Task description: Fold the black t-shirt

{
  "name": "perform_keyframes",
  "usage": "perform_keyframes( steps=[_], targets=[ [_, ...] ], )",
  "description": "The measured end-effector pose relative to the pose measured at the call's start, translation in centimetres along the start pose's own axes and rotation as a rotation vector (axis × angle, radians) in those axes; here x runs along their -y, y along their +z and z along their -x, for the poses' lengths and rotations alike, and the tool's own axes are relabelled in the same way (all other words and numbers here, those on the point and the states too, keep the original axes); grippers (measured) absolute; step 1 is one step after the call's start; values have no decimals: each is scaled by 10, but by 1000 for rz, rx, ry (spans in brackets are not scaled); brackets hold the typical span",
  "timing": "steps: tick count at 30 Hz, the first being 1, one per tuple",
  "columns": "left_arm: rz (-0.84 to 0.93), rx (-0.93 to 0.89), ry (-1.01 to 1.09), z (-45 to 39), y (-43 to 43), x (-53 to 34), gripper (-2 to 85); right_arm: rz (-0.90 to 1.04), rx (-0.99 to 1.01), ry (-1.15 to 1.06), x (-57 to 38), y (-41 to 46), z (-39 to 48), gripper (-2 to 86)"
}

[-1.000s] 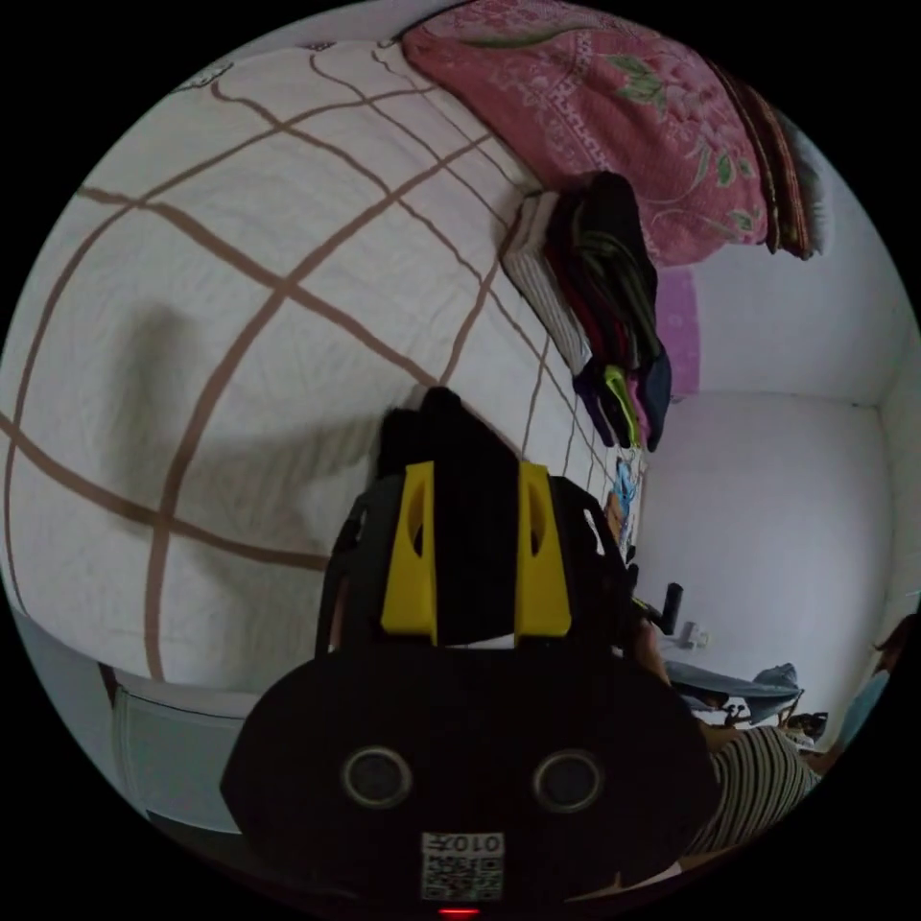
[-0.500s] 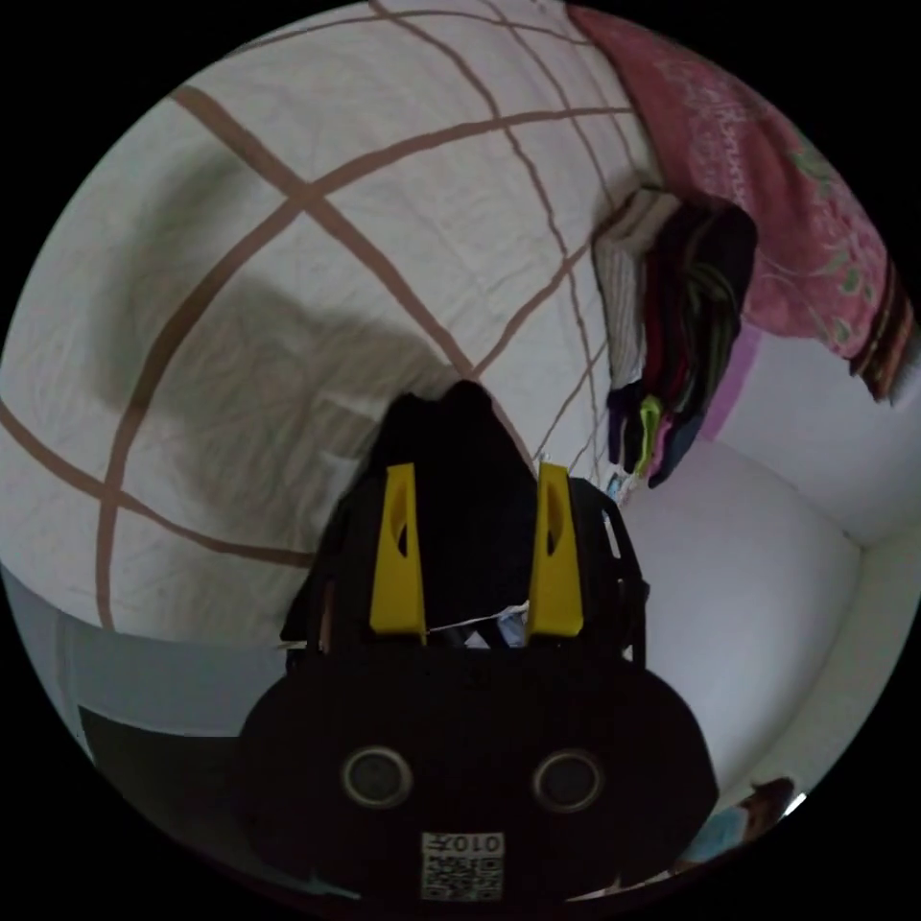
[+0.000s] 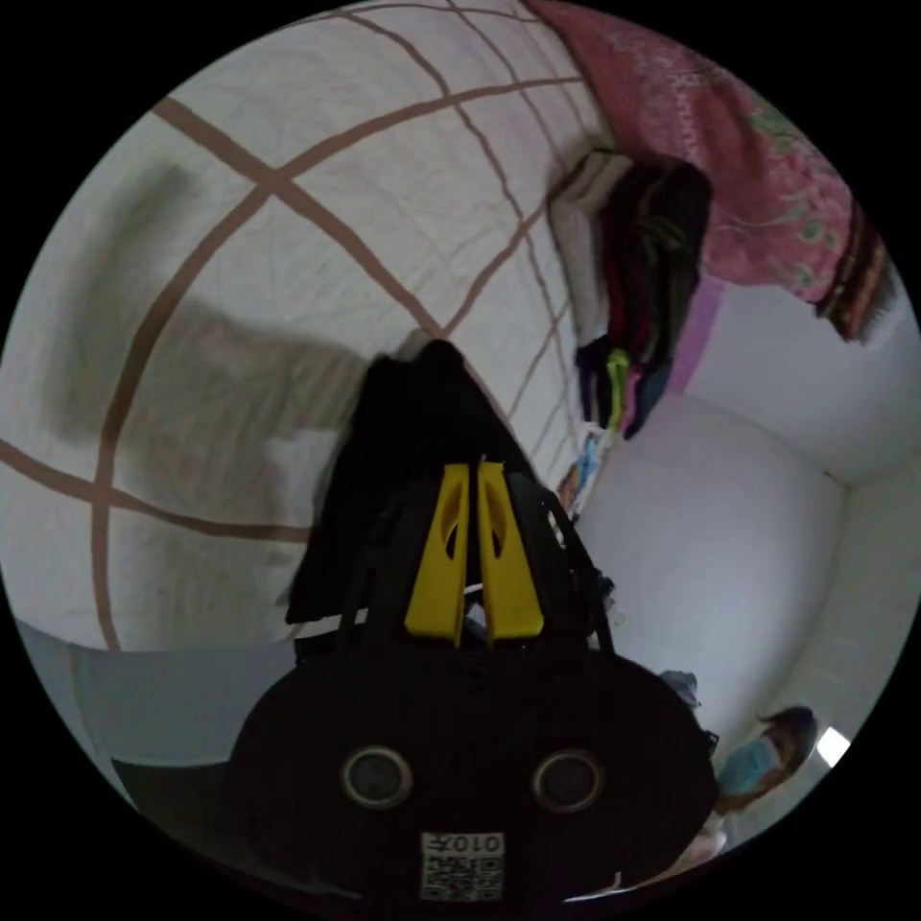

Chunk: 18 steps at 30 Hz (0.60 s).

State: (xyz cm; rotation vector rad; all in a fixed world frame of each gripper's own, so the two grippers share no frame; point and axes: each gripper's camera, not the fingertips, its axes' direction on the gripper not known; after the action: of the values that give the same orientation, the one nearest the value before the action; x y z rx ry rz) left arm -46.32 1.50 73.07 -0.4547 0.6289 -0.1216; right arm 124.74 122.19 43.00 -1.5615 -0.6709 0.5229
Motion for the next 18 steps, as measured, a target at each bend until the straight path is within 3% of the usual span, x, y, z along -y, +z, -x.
perform_keyframes(
  steps=[11, 18],
  targets=[
    [-74, -348, 149, 28, -63, -103, -1, -18, 268, -111, -44, -36, -12, 38],
    [-68, -353, 82, 59, -80, -170, -2, 93, 267, -191, -69, -36, -2, 37]
  ],
)
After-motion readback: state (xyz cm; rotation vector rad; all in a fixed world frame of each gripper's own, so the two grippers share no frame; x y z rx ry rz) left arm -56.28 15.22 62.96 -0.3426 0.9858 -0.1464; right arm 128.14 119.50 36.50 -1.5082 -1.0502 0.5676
